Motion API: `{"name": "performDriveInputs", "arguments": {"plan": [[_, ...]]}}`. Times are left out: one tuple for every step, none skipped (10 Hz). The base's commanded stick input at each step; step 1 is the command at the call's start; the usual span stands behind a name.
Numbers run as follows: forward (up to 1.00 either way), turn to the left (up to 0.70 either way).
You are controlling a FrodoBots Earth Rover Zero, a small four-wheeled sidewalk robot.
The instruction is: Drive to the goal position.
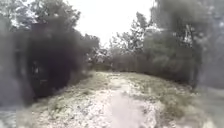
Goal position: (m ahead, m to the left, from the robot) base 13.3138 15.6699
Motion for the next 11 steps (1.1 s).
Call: {"name": "performDriveInputs", "arguments": {"plan": [[0.7, 0.0], [0.7, 0.0], [0.7, 0.0], [0.7, 0.0], [0.7, 0.0], [0.7, 0.0], [0.7, 0.0], [0.7, 0.0], [0.7, 0.0], [0.7, 0.0], [0.7, 0.0]]}}
